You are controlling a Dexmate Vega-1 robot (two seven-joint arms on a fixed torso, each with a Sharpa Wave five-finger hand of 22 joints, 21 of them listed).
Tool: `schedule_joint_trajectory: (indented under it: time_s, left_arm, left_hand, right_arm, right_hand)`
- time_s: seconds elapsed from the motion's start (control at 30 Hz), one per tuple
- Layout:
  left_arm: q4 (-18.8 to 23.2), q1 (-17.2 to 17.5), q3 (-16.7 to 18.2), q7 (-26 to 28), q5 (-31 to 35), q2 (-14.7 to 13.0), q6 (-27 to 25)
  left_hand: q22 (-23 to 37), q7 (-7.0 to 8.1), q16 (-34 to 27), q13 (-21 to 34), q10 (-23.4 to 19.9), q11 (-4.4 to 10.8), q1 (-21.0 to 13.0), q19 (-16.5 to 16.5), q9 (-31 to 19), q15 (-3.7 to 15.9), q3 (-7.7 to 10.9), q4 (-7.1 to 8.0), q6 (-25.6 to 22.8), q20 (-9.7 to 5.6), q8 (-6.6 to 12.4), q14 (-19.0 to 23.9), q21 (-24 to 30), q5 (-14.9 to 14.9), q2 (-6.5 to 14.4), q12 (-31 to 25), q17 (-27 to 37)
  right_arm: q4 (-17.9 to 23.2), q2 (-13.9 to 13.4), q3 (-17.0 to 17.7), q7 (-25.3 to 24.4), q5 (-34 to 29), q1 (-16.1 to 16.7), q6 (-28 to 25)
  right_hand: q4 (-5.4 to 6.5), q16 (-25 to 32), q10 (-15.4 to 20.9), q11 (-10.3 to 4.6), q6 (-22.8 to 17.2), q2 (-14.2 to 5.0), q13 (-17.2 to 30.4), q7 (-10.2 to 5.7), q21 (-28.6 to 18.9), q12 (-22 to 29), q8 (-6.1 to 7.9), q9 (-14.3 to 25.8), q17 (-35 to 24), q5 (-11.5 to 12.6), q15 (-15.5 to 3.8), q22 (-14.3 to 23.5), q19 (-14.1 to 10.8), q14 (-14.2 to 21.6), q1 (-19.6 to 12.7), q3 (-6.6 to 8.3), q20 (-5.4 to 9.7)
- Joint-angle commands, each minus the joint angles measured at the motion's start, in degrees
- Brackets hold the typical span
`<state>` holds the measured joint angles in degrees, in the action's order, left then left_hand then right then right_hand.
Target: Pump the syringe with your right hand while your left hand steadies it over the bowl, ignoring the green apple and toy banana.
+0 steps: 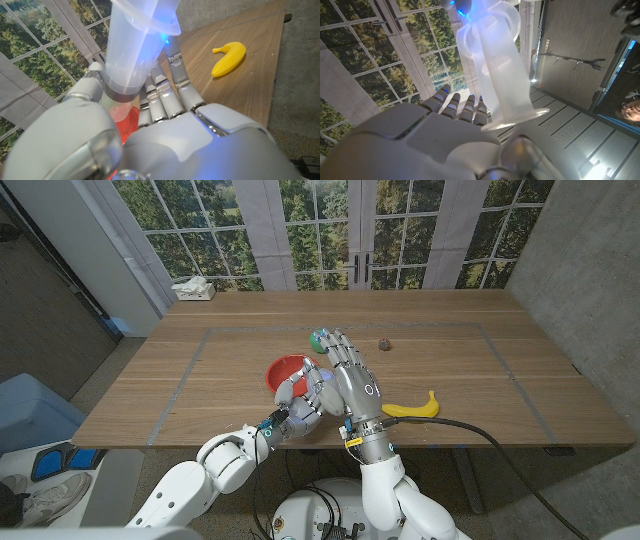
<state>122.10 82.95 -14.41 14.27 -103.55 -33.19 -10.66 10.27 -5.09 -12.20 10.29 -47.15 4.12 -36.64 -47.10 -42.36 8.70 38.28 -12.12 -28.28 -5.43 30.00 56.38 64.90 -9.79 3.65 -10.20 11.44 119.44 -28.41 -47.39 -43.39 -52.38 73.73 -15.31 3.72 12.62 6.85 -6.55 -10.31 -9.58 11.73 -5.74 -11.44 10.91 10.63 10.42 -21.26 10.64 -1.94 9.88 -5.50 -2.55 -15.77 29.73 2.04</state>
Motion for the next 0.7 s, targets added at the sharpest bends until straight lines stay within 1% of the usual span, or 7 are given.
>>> schedule_joint_trajectory:
  time_s: [0.03, 0.2, 0.27, 0.3, 0.37, 0.53, 0.7]
  left_arm:
    - [-0.3, -0.3, -0.2, 0.1, 0.2, 0.3, 0.2]
    - [0.1, 0.1, -0.2, 0.7, 0.7, 0.6, 1.0]
    - [0.1, 0.2, -0.3, 0.8, 0.6, 0.7, 1.0]
    - [0.1, 0.1, -0.3, 0.8, 0.6, 0.7, 1.0]
    - [0.1, 0.2, -0.4, 0.8, 0.6, 0.7, 1.0]
    - [0.4, 0.4, -0.4, 1.0, 1.2, 1.0, 1.7]
    - [0.6, 0.7, -0.5, 1.2, 1.7, 1.1, 2.2]
  left_hand:
    - [0.1, 0.57, -0.1, 0.1, -5.9, 8.12, 0.3, 0.1, -0.6, 4.63, 14.65, 7.27, -0.5, -5.09, 4.61, -0.1, -0.3, -0.1, 7.0, -0.4, 0.2]
    - [0.1, 0.59, -0.1, 0.1, -5.9, 8.12, 0.4, 0.1, -0.4, 4.62, 14.7, 7.26, -0.5, -5.09, 4.65, -0.2, -0.3, -0.1, 7.0, -0.4, 0.2]
    - [0.0, 0.57, -0.1, 0.1, -6.0, 8.12, 0.5, 0.1, -0.3, 4.6, 14.72, 7.29, -0.5, -5.04, 4.65, -0.3, -0.3, -0.1, 7.0, -0.4, 0.2]
    - [0.0, 0.64, -0.1, 0.1, -6.0, 8.12, 0.5, 0.1, -0.3, 4.59, 14.73, 7.3, -0.5, -5.02, 4.64, -0.3, -0.3, -0.1, 7.0, -0.4, 0.2]
    - [0.0, 0.6, -0.1, 0.1, -6.0, 8.12, 0.6, 0.1, -0.3, 4.59, 14.76, 7.29, -0.5, -5.02, 4.66, -0.4, -0.3, 0.0, 7.0, -0.4, 0.2]
    - [0.0, 0.5, -0.1, 0.1, -6.1, 8.12, 0.7, 0.2, -0.1, 4.6, 14.84, 7.27, -0.8, -5.01, 4.78, -0.4, -0.4, 0.0, 7.0, -0.4, 0.2]
    - [-0.1, 0.38, -0.2, 0.1, -6.3, 8.11, 0.8, 0.1, 0.1, 4.59, 14.93, 7.2, -1.0, -5.03, 4.88, -0.5, -0.4, 0.0, 7.0, -0.4, 0.2]
  right_arm:
    - [-0.3, -0.1, 0.1, 1.5, 0.9, -1.3, 0.3]
    - [-0.6, -0.5, 0.4, 1.9, 1.6, -2.0, 1.1]
    - [-0.4, -0.4, 0.3, 2.6, 1.3, -2.1, 0.5]
    - [-0.6, -0.6, 0.4, 2.4, 1.8, -2.3, 1.3]
    - [-0.4, -0.6, 0.4, 3.1, 1.6, -2.4, 0.7]
    - [-1.0, -0.8, 0.4, 2.7, 2.4, -2.8, 2.2]
    - [-1.7, -0.6, 0.1, 3.2, 2.4, -3.5, 2.4]
  right_hand:
    - [0.06, 0.4, -0.4, -0.04, -0.3, -1.11, -0.1, -0.25, -0.1, 0.4, 0.27, 0.0, 0.0, 0.2, -8.15, 0.2, 0.1, -0.2, 0.5, -0.25, 3.91]
    - [0.06, 0.4, -0.4, -0.02, -0.3, -1.06, -0.1, -0.29, -0.1, 0.4, 0.3, 0.0, 0.0, 0.2, -8.15, 0.2, 0.0, -0.1, 0.6, -0.33, 3.83]
    - [0.06, 0.4, -0.4, -0.03, -0.3, -1.05, -0.1, -0.32, -0.1, 0.4, 0.3, 0.0, 0.0, 0.2, -8.13, 0.2, 0.0, -0.1, 0.6, -0.34, 3.81]
    - [0.06, 0.4, -0.4, -0.03, -0.3, -1.05, -0.1, -0.34, -0.1, 0.4, 0.3, 0.0, 0.0, 0.2, -8.13, 0.2, -0.1, -0.1, 0.6, -0.36, 3.8]
    - [0.07, 0.4, -0.4, -0.07, -0.3, -1.04, -0.1, -0.35, -0.1, 0.4, 0.28, 0.0, 0.1, 0.2, -8.13, 0.2, -0.1, -0.1, 0.6, -0.38, 3.79]
    - [0.09, 0.4, -0.4, -0.08, -0.3, -1.03, -0.1, -0.43, -0.2, 0.4, 0.27, 0.0, 0.1, 0.2, -8.09, 0.2, -0.1, -0.1, 0.6, -0.44, 3.74]
    - [0.1, 0.5, -0.5, -0.11, -0.3, -1.03, -0.1, -0.45, -0.2, 0.4, 0.27, 0.0, 0.1, 0.2, -8.08, 0.2, -0.1, -0.1, 0.7, -0.48, 3.7]
